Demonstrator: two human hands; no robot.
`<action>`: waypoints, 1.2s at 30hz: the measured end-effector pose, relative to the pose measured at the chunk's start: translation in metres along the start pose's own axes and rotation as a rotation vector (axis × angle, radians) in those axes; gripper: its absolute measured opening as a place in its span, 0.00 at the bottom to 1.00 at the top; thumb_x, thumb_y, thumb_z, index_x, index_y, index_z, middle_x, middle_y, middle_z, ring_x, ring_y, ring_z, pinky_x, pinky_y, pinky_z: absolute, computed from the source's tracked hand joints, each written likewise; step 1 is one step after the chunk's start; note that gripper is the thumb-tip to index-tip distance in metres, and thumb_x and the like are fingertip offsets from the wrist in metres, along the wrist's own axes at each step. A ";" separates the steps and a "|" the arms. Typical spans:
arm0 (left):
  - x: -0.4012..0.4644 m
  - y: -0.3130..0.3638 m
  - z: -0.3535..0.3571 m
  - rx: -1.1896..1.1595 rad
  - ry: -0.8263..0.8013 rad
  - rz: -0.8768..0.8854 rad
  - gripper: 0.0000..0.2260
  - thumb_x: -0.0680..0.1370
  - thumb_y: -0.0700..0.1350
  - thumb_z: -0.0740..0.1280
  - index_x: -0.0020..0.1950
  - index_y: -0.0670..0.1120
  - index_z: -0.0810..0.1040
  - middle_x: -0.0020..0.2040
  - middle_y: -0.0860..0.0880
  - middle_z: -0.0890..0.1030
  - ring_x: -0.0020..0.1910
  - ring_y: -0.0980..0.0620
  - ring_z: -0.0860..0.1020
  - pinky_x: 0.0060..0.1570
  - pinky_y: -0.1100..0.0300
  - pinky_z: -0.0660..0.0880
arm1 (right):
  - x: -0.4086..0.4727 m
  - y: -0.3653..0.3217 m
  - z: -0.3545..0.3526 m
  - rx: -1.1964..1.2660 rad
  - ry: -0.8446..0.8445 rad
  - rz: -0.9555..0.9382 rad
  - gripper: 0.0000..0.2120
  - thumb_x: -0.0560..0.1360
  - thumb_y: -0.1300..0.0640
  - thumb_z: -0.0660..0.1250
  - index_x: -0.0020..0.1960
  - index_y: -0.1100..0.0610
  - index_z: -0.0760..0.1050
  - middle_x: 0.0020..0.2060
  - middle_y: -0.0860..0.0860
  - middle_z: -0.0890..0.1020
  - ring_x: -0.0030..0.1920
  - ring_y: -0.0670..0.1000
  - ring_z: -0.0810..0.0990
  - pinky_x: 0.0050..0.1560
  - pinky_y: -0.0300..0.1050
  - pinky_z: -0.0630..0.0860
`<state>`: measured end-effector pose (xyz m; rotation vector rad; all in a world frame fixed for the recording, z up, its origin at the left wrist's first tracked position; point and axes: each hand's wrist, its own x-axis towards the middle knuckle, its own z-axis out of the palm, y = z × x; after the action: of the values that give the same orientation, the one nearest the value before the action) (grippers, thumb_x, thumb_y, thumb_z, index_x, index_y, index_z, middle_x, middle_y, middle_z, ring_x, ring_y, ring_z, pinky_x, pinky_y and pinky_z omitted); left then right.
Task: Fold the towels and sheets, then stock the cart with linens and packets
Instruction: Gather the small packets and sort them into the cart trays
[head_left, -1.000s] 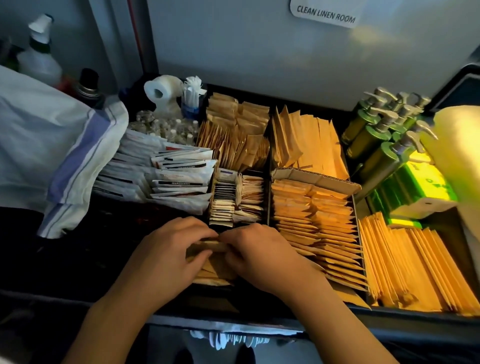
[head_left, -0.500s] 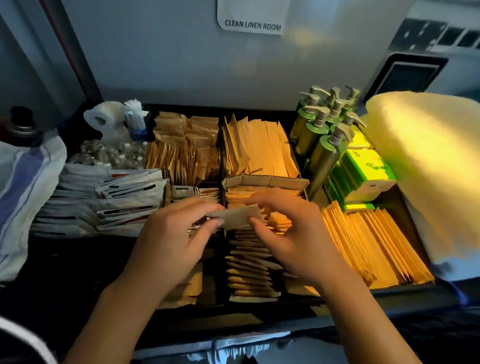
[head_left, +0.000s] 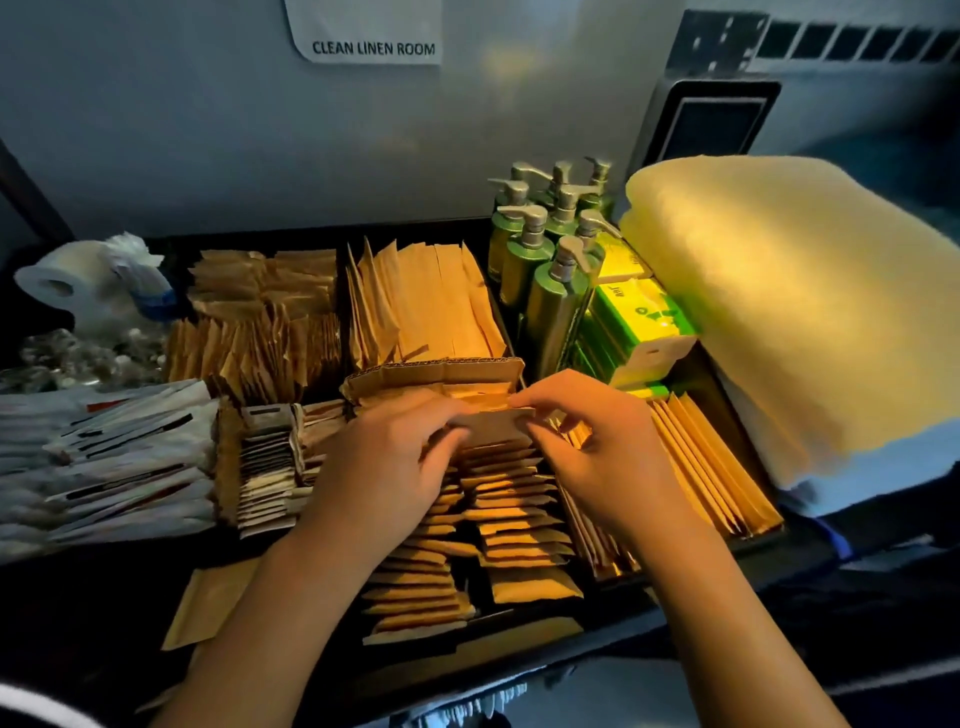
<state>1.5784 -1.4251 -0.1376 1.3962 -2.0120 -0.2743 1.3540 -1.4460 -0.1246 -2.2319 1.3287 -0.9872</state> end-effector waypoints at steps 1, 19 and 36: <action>0.001 -0.001 0.003 0.018 -0.010 -0.003 0.12 0.79 0.46 0.70 0.63 0.52 0.83 0.57 0.56 0.83 0.57 0.57 0.80 0.57 0.53 0.80 | 0.001 0.003 0.002 -0.021 -0.020 0.008 0.13 0.75 0.61 0.74 0.59 0.50 0.83 0.52 0.41 0.83 0.55 0.40 0.79 0.52 0.30 0.74; 0.001 -0.005 0.037 0.143 -0.042 -0.094 0.07 0.77 0.48 0.74 0.54 0.53 0.86 0.50 0.56 0.83 0.52 0.55 0.79 0.51 0.55 0.79 | 0.011 0.015 0.014 -0.346 -0.322 0.140 0.06 0.77 0.54 0.73 0.52 0.45 0.84 0.52 0.42 0.81 0.56 0.46 0.75 0.54 0.40 0.76; -0.067 -0.051 -0.053 0.078 0.111 -0.209 0.07 0.75 0.46 0.75 0.52 0.53 0.87 0.48 0.59 0.83 0.48 0.59 0.80 0.48 0.51 0.81 | 0.024 -0.053 0.051 -0.136 -0.325 -0.146 0.13 0.74 0.59 0.76 0.56 0.47 0.85 0.53 0.43 0.81 0.56 0.45 0.78 0.58 0.46 0.79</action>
<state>1.6643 -1.3761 -0.1505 1.6376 -1.8059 -0.2065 1.4309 -1.4423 -0.1178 -2.4904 1.1307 -0.5577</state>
